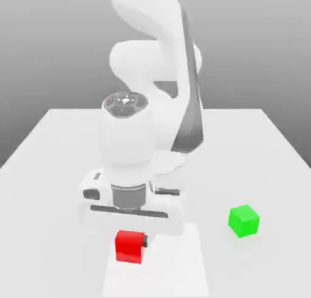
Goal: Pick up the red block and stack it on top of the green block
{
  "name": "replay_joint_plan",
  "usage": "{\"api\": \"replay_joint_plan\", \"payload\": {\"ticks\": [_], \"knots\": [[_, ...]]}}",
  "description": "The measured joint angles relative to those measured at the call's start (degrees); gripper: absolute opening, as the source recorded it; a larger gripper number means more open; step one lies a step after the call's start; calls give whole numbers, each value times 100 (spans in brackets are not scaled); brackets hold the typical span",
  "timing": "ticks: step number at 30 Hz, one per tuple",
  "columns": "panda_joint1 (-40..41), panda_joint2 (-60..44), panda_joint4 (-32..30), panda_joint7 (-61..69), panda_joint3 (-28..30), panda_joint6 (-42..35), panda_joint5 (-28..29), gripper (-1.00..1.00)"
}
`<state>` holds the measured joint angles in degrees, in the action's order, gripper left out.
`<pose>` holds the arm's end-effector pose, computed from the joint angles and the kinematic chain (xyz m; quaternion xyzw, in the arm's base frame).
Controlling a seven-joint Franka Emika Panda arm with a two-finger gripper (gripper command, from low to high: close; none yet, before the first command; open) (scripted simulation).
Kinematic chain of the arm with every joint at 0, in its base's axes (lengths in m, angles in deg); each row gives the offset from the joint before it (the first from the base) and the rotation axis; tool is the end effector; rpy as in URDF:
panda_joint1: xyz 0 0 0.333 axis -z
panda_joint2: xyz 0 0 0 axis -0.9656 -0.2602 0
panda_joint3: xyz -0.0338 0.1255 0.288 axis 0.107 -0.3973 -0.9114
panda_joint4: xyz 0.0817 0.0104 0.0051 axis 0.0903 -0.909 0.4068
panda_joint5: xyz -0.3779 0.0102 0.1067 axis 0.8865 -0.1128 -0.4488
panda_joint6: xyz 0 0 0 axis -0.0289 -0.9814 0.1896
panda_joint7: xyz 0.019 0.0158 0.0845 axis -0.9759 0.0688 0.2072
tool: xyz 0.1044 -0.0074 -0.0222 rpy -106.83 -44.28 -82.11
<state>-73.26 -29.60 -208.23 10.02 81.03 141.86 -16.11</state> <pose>0.4265 -0.0103 0.2127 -0.9133 0.4073 0.0013 0.0045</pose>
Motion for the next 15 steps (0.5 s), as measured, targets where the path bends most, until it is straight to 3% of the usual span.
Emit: {"api": "replay_joint_plan", "payload": {"ticks": [5,9,15], "knots": [[-1579,729,-487,738,-605,-229,-238,-100],[-2305,1278,-891,1248,-1068,-378,-286,-100],[-2426,401,-945,960,-1137,537,282,-100]]}}
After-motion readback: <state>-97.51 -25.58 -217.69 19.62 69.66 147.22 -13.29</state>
